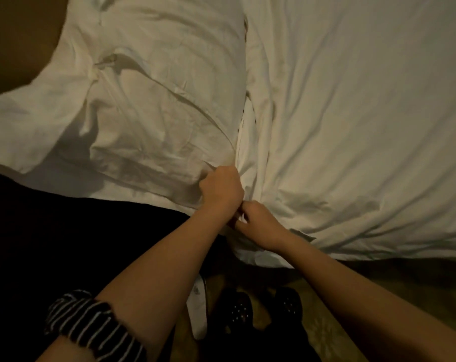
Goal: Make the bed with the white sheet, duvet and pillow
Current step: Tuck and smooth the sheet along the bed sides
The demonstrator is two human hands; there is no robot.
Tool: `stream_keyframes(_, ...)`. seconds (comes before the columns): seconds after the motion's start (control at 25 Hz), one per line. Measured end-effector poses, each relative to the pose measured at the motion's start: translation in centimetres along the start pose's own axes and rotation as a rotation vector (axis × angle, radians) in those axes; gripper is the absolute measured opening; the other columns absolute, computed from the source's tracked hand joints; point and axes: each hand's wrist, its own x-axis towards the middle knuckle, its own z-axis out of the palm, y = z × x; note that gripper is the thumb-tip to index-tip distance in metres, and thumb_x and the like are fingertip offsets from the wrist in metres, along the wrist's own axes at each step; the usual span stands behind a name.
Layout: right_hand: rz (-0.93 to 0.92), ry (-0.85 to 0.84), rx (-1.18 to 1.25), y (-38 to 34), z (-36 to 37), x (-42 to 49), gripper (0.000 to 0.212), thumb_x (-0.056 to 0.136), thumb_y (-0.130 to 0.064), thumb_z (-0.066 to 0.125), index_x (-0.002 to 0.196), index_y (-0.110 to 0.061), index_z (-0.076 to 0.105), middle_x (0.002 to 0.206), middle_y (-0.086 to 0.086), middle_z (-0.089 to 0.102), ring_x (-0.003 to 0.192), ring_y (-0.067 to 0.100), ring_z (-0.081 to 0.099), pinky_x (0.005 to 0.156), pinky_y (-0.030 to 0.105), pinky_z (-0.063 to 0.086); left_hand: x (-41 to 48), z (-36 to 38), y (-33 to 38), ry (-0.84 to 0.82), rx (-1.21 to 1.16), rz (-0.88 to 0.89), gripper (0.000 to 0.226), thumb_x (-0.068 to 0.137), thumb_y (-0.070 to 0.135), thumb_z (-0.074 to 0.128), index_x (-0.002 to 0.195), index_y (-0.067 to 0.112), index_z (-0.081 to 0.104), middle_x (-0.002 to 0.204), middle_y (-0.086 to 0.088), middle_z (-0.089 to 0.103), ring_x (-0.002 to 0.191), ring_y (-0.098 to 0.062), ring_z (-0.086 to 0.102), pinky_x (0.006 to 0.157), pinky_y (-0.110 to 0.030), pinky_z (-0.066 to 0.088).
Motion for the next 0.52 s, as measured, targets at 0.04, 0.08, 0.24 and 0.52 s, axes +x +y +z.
stream_keyframes(0.04, 0.032, -0.047, 0.054, -0.3, -1.0, -0.1, 0.015, 0.090, -0.017, 0.060, 0.076, -0.012, 0.056, 0.073, 0.003, 0.056, 0.069, 0.015, 0.051, 0.064, 0.027, 0.037, -0.2, -0.4, -0.3, 0.010, 0.006, 0.000, 0.023, 0.098, 0.020, 0.045, 0.110, 0.008, 0.060, 0.114, -0.012, 0.062, 0.105, -0.028, 0.059, 0.077, -0.034, 0.045)
stream_keyframes(0.08, 0.087, -0.099, 0.141, -0.6, -2.3, -0.2, 0.008, 0.089, -0.015, 0.061, 0.083, -0.010, 0.061, 0.078, 0.003, 0.058, 0.072, 0.013, 0.052, 0.066, 0.024, 0.040, -0.5, -0.9, -0.8, 0.021, 0.021, 0.004, 0.023, 0.098, 0.021, 0.045, 0.109, 0.009, 0.060, 0.113, -0.011, 0.062, 0.105, -0.028, 0.059, 0.080, -0.035, 0.045)
stream_keyframes(0.24, 0.368, 0.077, 0.365, -1.6, -7.4, 2.6, 0.022, 0.093, -0.016, 0.052, 0.094, -0.003, 0.069, 0.086, 0.009, 0.065, 0.070, 0.015, 0.056, 0.063, 0.023, 0.043, -0.4, -2.6, -1.8, 0.043, 0.068, 0.051, 0.028, 0.097, 0.028, 0.043, 0.108, 0.009, 0.060, 0.112, -0.010, 0.062, 0.103, -0.028, 0.060, 0.076, -0.031, 0.040)
stream_keyframes(0.52, 0.416, 0.306, 0.098, -1.5, -9.5, 12.6, 0.035, 0.098, -0.038, 0.036, 0.076, -0.012, 0.043, 0.075, 0.004, 0.049, 0.065, 0.018, 0.046, 0.062, 0.031, 0.039, 6.6, -2.3, 1.8, 0.052, -0.025, 0.030, 0.025, 0.098, 0.026, 0.046, 0.112, 0.009, 0.057, 0.112, -0.009, 0.063, 0.101, -0.025, 0.062, 0.074, -0.031, 0.042)
